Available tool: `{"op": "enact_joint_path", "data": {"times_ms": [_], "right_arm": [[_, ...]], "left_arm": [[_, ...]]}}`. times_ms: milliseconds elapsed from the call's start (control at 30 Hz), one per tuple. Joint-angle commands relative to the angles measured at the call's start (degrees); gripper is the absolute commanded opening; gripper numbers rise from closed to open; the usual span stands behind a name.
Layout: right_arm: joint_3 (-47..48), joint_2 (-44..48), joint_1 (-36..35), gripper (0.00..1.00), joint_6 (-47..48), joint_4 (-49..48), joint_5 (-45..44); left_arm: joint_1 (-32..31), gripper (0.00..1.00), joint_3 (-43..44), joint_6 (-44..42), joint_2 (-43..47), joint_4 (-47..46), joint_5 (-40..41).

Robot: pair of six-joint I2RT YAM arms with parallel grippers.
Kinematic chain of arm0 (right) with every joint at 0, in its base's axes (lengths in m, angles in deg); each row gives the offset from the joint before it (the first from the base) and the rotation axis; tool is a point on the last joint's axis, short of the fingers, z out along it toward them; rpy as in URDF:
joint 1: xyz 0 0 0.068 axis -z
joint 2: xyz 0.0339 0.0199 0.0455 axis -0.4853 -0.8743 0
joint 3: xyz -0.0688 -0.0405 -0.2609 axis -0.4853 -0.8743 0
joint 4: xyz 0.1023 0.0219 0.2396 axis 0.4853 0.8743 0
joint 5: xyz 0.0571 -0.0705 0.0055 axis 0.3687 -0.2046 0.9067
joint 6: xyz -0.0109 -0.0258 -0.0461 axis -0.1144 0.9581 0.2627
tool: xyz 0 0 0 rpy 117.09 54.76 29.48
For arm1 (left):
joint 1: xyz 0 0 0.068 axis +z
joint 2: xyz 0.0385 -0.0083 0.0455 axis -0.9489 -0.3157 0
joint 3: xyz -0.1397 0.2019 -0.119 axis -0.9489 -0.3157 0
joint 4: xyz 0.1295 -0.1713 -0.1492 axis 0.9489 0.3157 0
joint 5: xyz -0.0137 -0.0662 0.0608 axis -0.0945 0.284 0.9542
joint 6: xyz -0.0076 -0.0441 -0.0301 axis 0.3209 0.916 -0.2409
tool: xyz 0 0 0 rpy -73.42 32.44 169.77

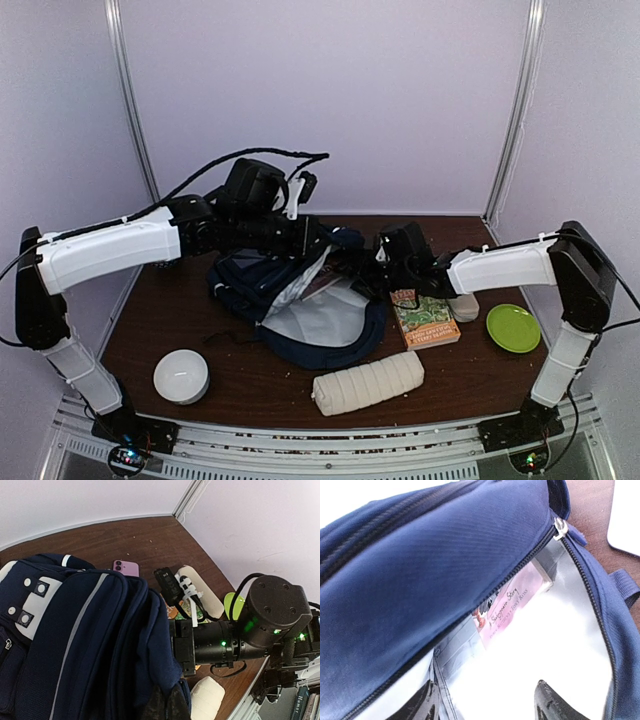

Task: Pack the student bag
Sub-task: Place the book in the student bag.

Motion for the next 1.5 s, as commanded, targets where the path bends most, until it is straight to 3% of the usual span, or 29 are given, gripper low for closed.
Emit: {"op": "enact_joint_path", "data": {"times_ms": [0, 133, 367, 600, 733, 833, 933, 1200, 1300, 1467], "right_arm": [[-1.38, 1.44, -0.53, 0.61, 1.20, 1.86, -1.62], [-0.63, -2.57, -1.24, 0.47, -2.35, -2.73, -1.53], [0.04, -11.31, -1.51, 0.41, -11.77, -13.06, -5.92], [8.11, -16.39, -1.12, 0.30, -10.91, -12.08, -7.85], [8.90, -15.96, -1.02, 0.33, -10.32, -11.65, -5.78], [7.56, -12.20, -1.13, 0.46, -5.94, -9.42, -2.76], [1.53, -4.18, -2.22, 0.53, -2.35, -7.09, -3.01], [-8.62, 17.82, -4.69, 0.56, 10.27, 9.30, -8.03], [-10.94, 24.79, -4.72, 0.56, 15.32, 15.69, -14.06], [-17.21, 32.27, -0.74, 0.57, 16.05, 25.11, -23.50]], "left_arm": [[0.37, 0.00, -0.03, 1.04, 3.10, -9.13, -1.12], [0.37, 0.00, -0.32, 2.04, 3.06, -10.32, -1.85], [0.29, 0.00, -0.60, 4.40, 1.09, -12.40, -1.62], [0.19, 0.00, -4.67, 5.02, 2.98, -14.04, -2.04], [0.19, 0.00, -5.24, 3.82, 4.02, -12.69, -0.87], [0.27, 0.00, -4.97, 2.21, 4.48, -11.13, 1.20], [0.36, 0.00, -5.27, 1.38, 5.03, -10.84, 2.84], [0.52, 0.00, -7.34, -0.03, 6.92, -11.81, 5.70], [0.64, 0.00, -8.38, -1.17, 7.36, -11.01, 7.29], [0.72, 0.00, -10.09, -4.10, 7.89, -8.01, 12.61]]}}
